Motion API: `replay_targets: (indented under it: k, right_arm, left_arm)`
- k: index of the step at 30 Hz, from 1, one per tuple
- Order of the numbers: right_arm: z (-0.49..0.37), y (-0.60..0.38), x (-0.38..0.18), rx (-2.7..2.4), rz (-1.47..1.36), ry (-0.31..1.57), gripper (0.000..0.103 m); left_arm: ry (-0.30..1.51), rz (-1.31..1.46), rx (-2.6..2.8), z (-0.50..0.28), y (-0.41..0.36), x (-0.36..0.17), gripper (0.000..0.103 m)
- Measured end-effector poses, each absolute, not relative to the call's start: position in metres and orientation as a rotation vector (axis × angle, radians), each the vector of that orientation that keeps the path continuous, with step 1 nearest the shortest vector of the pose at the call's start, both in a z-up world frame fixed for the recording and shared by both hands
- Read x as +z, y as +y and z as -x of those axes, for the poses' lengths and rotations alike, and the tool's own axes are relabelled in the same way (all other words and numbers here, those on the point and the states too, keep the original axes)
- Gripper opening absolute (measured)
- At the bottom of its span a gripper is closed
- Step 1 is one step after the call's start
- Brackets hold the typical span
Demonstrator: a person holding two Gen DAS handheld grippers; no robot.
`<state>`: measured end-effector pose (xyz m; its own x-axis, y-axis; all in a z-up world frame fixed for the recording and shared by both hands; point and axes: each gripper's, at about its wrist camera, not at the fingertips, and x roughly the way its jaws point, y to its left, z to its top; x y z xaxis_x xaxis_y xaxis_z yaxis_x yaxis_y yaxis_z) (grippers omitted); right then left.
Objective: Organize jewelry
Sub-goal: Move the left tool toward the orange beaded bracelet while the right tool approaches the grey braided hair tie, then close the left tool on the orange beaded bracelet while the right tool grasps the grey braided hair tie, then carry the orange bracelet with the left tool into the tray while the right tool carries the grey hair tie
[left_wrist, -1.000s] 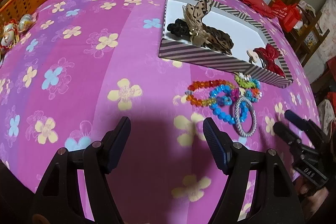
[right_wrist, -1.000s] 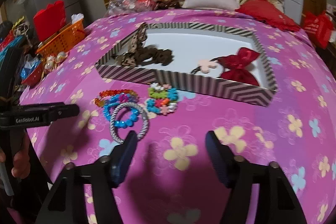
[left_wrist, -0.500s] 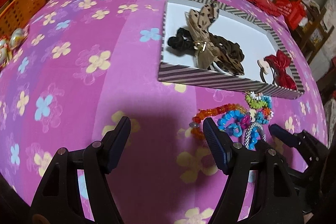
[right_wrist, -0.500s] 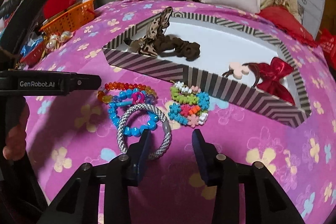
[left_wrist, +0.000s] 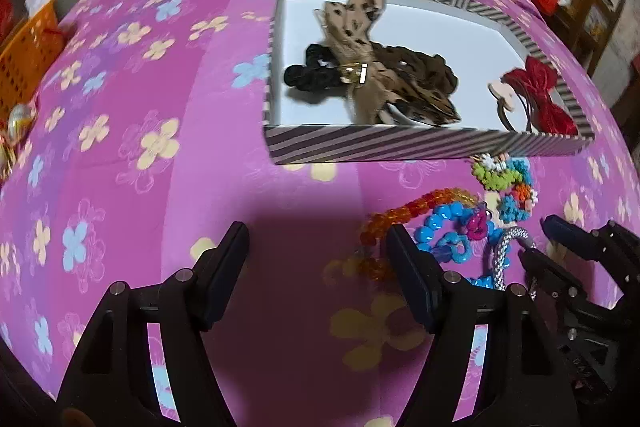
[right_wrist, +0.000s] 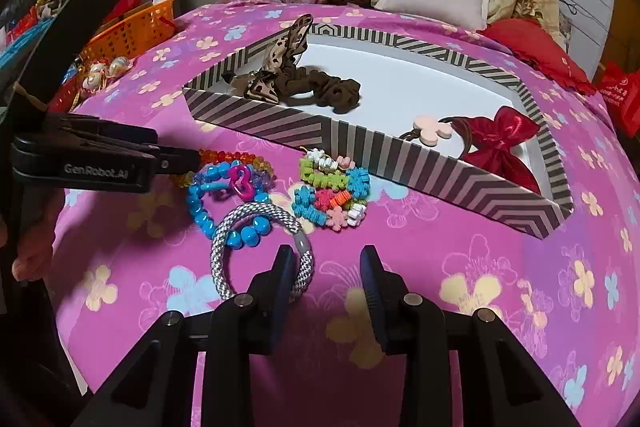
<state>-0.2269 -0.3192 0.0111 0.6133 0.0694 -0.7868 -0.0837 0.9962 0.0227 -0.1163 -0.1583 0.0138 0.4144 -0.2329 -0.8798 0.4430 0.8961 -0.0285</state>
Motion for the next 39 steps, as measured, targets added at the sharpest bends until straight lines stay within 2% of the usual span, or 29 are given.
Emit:
replay_targets:
  k: [1, 2, 4, 6, 11, 16, 28, 39]
  right_arm:
    - [0.229, -0.319, 0.011, 0.088, 0.016, 0.902, 0.022]
    - [0.231, -0.319, 0.011, 0.089, 0.016, 0.897, 0.015]
    - [0.234, -0.32, 0.011, 0.089, 0.01, 0.894, 0.007]
    - [0.237, -0.321, 0.011, 0.083, 0.004, 0.895, 0.007]
    - [0.248, -0.329, 0.02, 0.064, -0.031, 0.861, 0.006]
    - [0.256, -0.333, 0.035, 0.054, -0.044, 0.821, 0.006]
    - [0.263, -0.329, 0.051, 0.063, -0.044, 0.789, 0.006]
    - [0.264, -0.331, 0.058, 0.065, -0.049, 0.772, 0.006]
  left_arm:
    - [1.036, -0.245, -0.433, 0.12, -0.161, 0.014, 0.047]
    - [1.026, -0.244, -0.452, 0.121, -0.161, 0.015, 0.039]
    - [1.022, -0.239, -0.467, 0.123, -0.161, 0.016, 0.015]
    - [1.035, -0.207, -0.468, 0.122, -0.157, 0.016, 0.009]
    - [1.072, -0.094, -0.468, 0.124, -0.133, 0.021, 0.009]
    - [1.034, -0.03, -0.445, 0.132, -0.112, 0.042, 0.009]
    - [0.954, 0.024, -0.535, 0.149, -0.103, 0.094, 0.009]
    - [0.918, 0.008, -0.523, 0.157, -0.104, 0.112, 0.009]
